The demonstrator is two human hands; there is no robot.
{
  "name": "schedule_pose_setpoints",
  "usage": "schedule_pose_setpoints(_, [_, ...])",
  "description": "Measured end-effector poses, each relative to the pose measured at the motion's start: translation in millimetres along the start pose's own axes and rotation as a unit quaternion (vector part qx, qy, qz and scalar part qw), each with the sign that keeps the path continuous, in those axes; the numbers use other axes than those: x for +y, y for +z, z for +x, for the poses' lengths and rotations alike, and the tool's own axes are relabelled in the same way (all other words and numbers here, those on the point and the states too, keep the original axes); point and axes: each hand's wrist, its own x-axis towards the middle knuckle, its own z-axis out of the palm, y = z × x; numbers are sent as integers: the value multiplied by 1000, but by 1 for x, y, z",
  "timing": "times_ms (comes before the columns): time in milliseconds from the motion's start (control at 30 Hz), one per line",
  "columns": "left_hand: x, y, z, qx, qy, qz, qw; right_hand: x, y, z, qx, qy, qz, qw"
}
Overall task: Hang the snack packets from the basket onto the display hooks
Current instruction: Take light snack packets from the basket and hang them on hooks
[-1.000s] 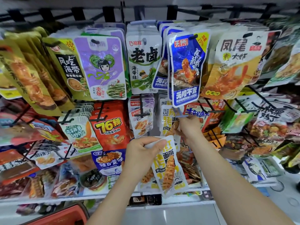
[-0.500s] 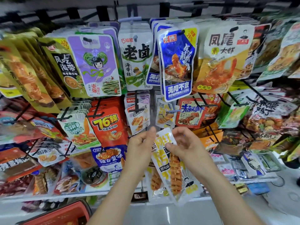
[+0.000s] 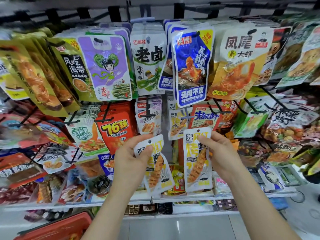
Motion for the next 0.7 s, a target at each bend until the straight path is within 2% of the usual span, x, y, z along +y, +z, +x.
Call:
schedule_pose_setpoints(300, [-18,19,-8,-47,-34,46,997,1,35,50,30,-39,-23,999])
schedule_pose_setpoints(467, [-16,21,-8,-90,-48,41,994,1,38,63,64,-49,-63,995])
schedule_pose_setpoints(700, [-17,28,3,-109,-71,11,991,10,35,66,88,-53,-82,991])
